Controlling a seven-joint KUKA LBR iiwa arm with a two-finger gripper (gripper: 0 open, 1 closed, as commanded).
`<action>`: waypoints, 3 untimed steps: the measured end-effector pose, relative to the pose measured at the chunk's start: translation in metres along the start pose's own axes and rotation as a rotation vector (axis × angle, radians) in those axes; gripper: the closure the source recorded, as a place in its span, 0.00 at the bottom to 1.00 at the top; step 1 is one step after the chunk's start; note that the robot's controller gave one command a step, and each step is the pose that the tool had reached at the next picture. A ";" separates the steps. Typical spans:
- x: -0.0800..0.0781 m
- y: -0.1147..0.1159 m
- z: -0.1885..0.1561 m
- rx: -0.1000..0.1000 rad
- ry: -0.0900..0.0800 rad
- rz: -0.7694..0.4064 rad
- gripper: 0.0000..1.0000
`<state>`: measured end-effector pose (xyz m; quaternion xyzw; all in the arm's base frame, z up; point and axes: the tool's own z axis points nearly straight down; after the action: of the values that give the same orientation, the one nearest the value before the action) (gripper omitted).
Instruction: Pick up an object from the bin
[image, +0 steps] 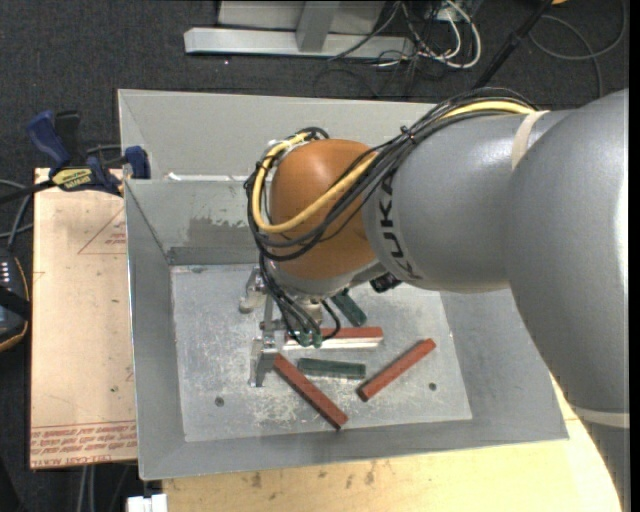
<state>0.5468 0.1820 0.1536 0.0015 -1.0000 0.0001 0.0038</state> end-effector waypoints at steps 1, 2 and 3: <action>-0.002 -0.001 -0.004 -0.001 -0.007 0.003 0.00; 0.000 -0.037 0.007 -0.003 -0.008 -0.060 0.00; 0.003 -0.049 0.058 0.000 -0.014 -0.085 0.00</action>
Offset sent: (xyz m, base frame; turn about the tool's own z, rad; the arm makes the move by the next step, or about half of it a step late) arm -0.0011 -0.0900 -0.0217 -0.1207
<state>0.5431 0.1330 0.0953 0.0438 -0.9990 -0.0001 -0.0033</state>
